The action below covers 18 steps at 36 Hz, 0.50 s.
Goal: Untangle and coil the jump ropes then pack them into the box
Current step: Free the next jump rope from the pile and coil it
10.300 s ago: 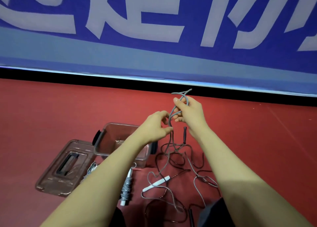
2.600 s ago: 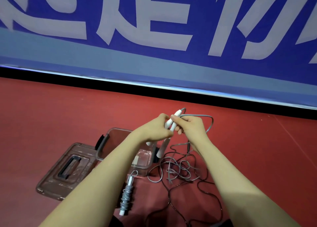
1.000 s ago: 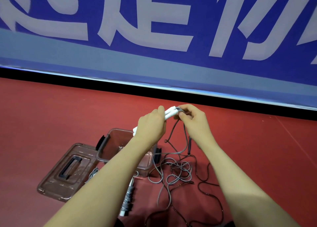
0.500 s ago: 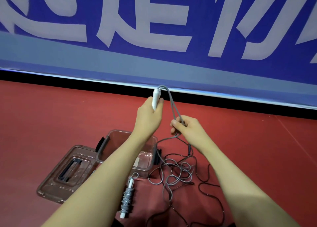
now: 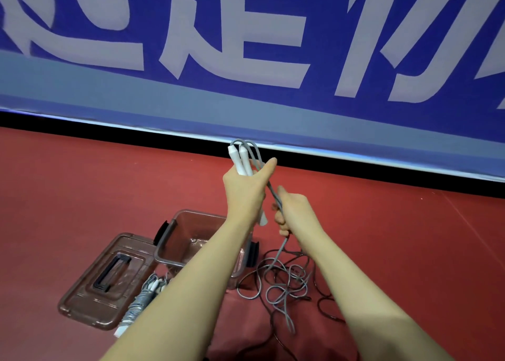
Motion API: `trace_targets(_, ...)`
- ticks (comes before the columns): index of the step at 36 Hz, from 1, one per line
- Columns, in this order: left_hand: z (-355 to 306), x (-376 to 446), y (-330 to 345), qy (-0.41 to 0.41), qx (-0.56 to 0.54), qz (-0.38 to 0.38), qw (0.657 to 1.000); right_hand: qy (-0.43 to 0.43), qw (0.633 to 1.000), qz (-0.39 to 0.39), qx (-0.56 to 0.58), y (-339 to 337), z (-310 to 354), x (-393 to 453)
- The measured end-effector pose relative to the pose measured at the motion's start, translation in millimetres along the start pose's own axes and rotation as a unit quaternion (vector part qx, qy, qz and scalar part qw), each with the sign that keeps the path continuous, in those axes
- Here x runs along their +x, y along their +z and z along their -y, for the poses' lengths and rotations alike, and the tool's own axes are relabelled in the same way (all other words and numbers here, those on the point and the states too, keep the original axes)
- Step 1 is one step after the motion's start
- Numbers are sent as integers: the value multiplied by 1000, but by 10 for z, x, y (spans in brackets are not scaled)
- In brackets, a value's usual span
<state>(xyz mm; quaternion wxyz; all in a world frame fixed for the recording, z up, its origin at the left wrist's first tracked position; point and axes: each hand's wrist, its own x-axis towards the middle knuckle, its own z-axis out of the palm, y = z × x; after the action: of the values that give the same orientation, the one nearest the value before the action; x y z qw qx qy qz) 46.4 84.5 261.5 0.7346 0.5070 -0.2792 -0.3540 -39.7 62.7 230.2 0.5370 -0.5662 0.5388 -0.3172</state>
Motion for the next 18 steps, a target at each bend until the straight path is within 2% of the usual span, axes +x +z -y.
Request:
trace_targets(4,59,23,25,-19,18,-36,999,-37,992,-54,-105,43,-58,56)
trace_targets(9,113,59,67,-51,-24,-17,998,-66,978,-89,-179,8,-17,57)
trace_targets(14,109,56,131,-79,-121,-3,990,-66,975,-102,-187,7,-38,28)
trace_targets(18,107,54,156,-109,-176,-20,978,-56,978,-112,-165,13,-9,17)
